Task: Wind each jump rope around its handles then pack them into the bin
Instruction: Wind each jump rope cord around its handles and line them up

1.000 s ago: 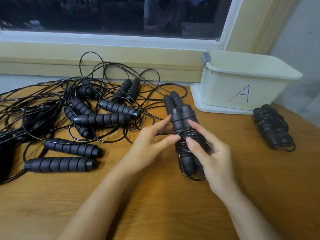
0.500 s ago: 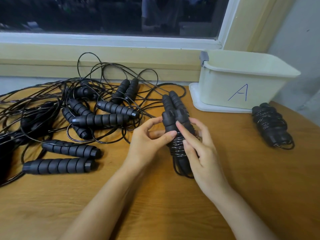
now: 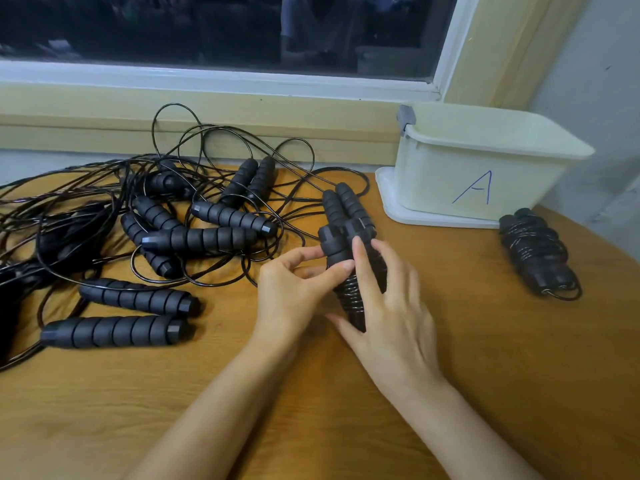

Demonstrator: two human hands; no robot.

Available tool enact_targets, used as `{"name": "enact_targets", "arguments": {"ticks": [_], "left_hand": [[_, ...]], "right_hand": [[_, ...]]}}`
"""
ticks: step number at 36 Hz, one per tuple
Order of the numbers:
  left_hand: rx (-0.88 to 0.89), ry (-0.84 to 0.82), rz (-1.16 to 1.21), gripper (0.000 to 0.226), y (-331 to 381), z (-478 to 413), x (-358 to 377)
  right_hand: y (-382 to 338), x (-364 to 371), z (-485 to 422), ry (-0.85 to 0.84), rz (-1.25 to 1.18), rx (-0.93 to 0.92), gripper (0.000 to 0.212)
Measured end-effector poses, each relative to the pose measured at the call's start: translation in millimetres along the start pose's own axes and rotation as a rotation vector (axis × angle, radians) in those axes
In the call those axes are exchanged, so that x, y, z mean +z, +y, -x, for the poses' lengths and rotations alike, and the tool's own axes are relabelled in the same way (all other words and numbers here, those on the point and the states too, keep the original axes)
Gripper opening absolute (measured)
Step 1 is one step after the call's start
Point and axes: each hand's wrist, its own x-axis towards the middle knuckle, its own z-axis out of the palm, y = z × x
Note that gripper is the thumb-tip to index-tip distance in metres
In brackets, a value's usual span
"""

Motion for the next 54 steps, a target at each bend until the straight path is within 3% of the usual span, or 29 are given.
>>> {"name": "enact_targets", "arguments": {"ticks": [5,11,14,18,24,28,31,35,46,54], "left_hand": [[0.077,-0.072,-0.052,0.03,0.2,0.7,1.3],[0.192,-0.198,-0.275,0.048,2.1,-5.0,-5.9],[0.241,-0.179,-0.387,0.051,0.0,-8.6,-9.2],[0.3,-0.092,-0.476,0.043,-3.0,-11.3,-11.8],[0.224,-0.172,-0.18,0.034,5.9,-8.4,-11.4],[0.086,-0.283,0.022,0.045,10.6,-7.6,-12.4],[0.032,-0.369,0.06,0.037,11.9,-8.0,-13.8],[-0.021,-0.394,0.115,0.044,11.1,-8.3,-15.0],[-0.088,-0.103,0.205,0.042,10.2,-6.5,-6.4],[-0.034,-0.069,0.142,0.044,11.1,-1.3,-2.0]], "right_hand": [[5.1,0.4,0.4,0.069,0.064,-0.046,0.076],[13.8,2.5,0.9,0.147,-0.047,-0.042,0.063],[16.7,1.5,0.2,0.178,-0.15,-0.05,0.051],[18.1,1.7,-0.4,0.187,-0.302,-0.026,0.052],[16.5,3.1,2.3,0.205,-0.513,-0.011,0.053],[16.6,4.5,3.6,0.187,-0.64,-0.028,0.051],[17.4,5.4,3.6,0.146,-0.711,-0.036,0.051],[16.9,5.7,3.4,0.125,-0.751,-0.053,0.048],[10.4,9.3,4.2,0.128,-0.48,-0.039,0.05],[8.5,4.9,3.9,0.204,-0.243,-0.081,0.051]]}}
